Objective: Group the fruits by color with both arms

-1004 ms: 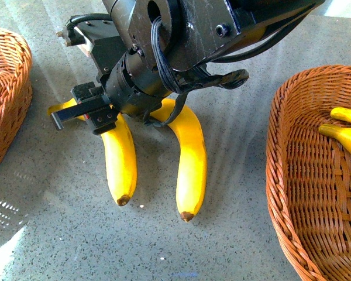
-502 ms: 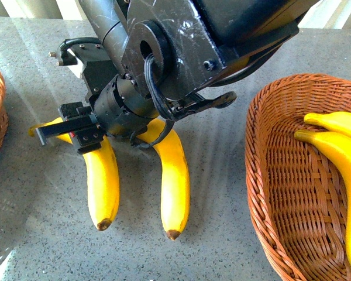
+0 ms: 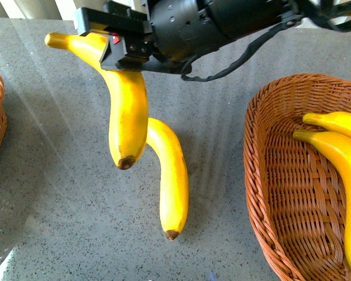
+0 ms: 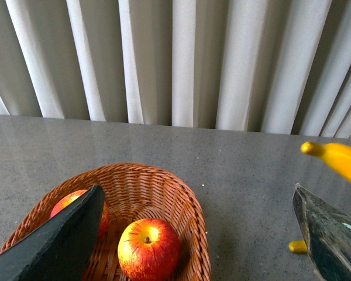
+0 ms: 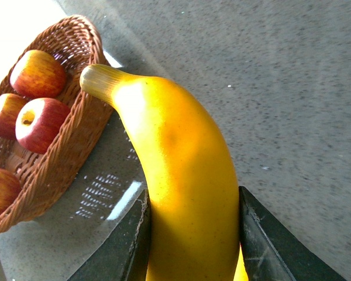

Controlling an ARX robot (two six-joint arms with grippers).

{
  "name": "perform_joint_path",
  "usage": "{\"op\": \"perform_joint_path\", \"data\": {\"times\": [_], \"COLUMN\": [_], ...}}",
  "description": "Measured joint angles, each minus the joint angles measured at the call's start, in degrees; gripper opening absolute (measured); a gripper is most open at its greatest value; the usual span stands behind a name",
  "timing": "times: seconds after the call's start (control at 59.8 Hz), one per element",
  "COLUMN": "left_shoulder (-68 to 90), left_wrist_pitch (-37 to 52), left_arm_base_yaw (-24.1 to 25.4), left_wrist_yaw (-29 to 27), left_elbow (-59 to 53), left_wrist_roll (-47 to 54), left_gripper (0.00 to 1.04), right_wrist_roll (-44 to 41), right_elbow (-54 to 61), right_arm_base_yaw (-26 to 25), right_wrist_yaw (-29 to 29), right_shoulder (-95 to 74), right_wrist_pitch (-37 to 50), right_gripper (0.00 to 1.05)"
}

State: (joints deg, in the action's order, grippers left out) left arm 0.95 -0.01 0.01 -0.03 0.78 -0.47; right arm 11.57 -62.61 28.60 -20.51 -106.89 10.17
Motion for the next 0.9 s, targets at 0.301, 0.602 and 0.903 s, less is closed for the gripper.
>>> {"op": "perform_joint_path", "data": {"times": [0.301, 0.602, 0.903], "left_shoulder": [0.0, 0.0, 0.0], "left_wrist_pitch": [0.0, 0.0, 0.0], "left_arm_base_yaw": [0.0, 0.0, 0.0], "left_wrist_yaw": [0.0, 0.0, 0.0], "left_elbow": [0.0, 0.0, 0.0], "left_wrist_roll": [0.0, 0.0, 0.0], "left_gripper": [0.96, 0.96, 0.96], "right_wrist_roll": [0.7, 1.1, -0.9], "right_elbow": [15.6, 23.9, 24.8], "right_arm_base_yaw": [-10.2, -17.8, -18.9], "right_wrist_yaw": [2.6, 3.8, 6.0], "right_shoulder": [11.4, 13.9, 12.3], "right_wrist_pitch": [5.1, 6.2, 5.8], "right_gripper": [0.33, 0.33, 0.45]}}
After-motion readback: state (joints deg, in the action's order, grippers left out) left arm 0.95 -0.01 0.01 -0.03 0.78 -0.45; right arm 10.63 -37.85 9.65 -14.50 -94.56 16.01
